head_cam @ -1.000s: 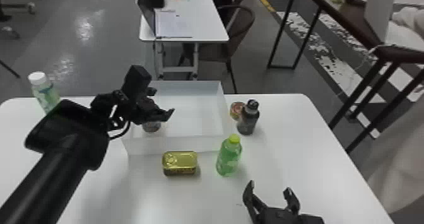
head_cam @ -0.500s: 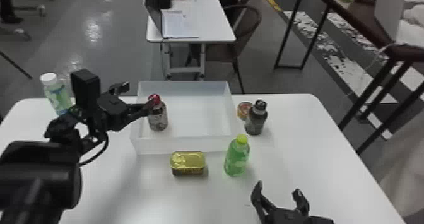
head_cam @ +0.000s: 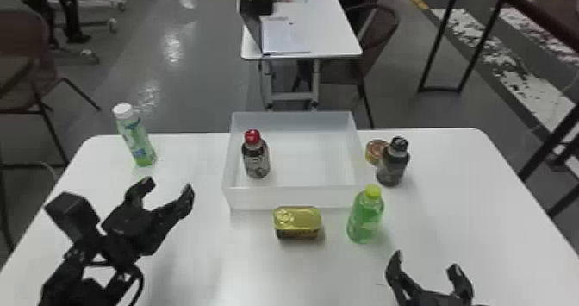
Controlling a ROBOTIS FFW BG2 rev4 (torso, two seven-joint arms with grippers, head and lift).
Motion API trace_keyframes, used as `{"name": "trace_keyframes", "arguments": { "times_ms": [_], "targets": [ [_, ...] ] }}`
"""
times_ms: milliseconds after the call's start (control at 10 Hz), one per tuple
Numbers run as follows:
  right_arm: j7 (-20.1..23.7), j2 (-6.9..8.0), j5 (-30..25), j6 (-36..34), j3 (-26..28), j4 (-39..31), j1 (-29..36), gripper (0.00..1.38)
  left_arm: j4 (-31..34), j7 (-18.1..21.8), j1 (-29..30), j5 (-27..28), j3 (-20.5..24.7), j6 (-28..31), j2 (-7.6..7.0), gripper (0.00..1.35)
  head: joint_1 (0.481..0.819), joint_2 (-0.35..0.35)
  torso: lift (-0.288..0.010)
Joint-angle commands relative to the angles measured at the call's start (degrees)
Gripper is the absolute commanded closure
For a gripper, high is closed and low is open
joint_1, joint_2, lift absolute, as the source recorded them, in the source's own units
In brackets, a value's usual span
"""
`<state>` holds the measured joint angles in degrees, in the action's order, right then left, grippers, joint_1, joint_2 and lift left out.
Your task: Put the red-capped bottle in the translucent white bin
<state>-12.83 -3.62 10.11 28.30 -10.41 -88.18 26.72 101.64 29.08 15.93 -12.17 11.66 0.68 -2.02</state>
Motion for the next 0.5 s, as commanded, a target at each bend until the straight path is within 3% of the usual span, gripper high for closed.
{"name": "trace_keyframes", "arguments": {
  "times_ms": [0, 100, 400],
  "targets": [
    [-0.18, 0.19, -0.09, 0.00, 0.12, -0.59, 0.97, 0.20, 0.58, -0.34, 6.40, -2.07, 2.05, -4.82, 1.40, 0.35, 0.695, 0.044, -0.074],
    [-0.62, 0.19, -0.18, 1.32, 0.12, -0.41, 1.41, 0.20, 0.49, -0.78, 9.48, -1.98, 2.84, -6.13, 2.17, 0.35, 0.695, 0.065, -0.074],
    [-1.32, 0.19, -0.71, 2.11, 0.21, -1.03, 2.55, 0.19, -4.34, -1.74, 13.96, -1.89, 3.81, -14.31, 2.17, 0.35, 0.695, 0.096, -0.074]
  ]
}}
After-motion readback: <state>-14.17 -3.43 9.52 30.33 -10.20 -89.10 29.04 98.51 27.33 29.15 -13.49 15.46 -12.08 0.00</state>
